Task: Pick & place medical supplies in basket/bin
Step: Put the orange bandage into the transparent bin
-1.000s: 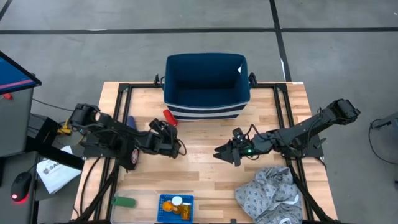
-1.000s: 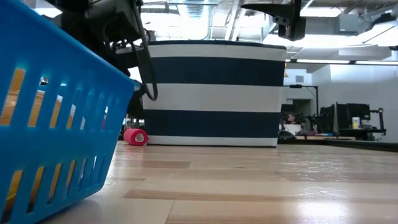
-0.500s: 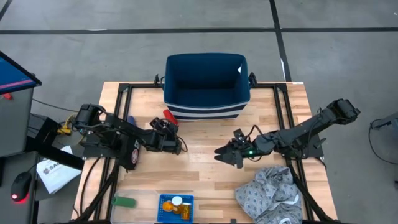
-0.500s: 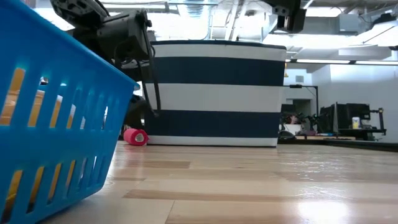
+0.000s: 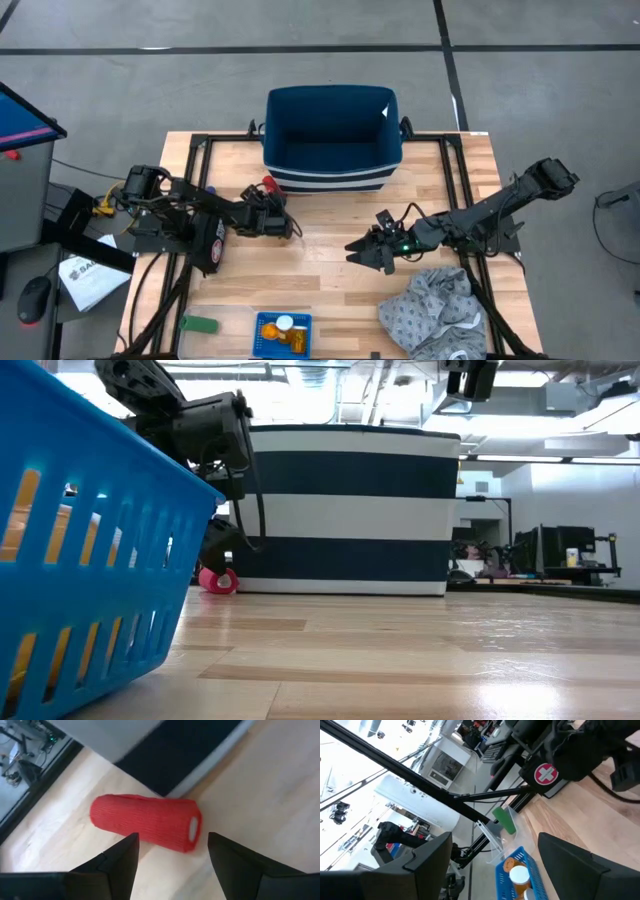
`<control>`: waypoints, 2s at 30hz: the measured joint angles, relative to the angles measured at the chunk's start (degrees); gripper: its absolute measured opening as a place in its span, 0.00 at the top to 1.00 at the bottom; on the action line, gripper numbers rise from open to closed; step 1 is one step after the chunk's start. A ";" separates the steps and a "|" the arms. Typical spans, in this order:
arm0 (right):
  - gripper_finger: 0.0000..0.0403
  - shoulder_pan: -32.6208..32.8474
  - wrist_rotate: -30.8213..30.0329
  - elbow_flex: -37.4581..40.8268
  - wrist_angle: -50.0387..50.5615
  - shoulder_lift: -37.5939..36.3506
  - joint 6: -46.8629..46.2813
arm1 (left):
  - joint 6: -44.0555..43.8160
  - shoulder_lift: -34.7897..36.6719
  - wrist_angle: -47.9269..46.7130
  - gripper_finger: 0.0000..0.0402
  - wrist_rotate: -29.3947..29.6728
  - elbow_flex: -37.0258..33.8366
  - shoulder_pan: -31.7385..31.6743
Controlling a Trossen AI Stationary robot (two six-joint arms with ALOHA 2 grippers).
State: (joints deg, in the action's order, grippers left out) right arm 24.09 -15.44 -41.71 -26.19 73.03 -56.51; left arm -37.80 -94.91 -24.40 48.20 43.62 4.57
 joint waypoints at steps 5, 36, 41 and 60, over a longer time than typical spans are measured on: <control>0.28 0.27 0.22 0.00 -0.05 0.00 1.09 | 0.00 -0.66 0.10 0.46 0.02 0.00 -1.38; 0.28 0.64 0.55 0.00 -0.01 0.00 1.01 | -12.75 0.66 0.39 1.00 -2.17 -0.02 0.05; 0.28 0.58 0.55 0.00 -0.02 0.00 1.38 | -18.39 8.52 -8.18 1.00 -1.51 0.00 1.94; 0.28 -4.12 0.42 -0.02 -8.60 0.00 5.30 | -20.76 41.84 -21.93 1.00 -23.51 0.09 18.21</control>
State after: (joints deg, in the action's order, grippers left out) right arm 19.97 -15.03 -41.74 -34.79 73.03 -51.21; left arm -58.56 -53.07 -46.33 24.70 43.70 22.78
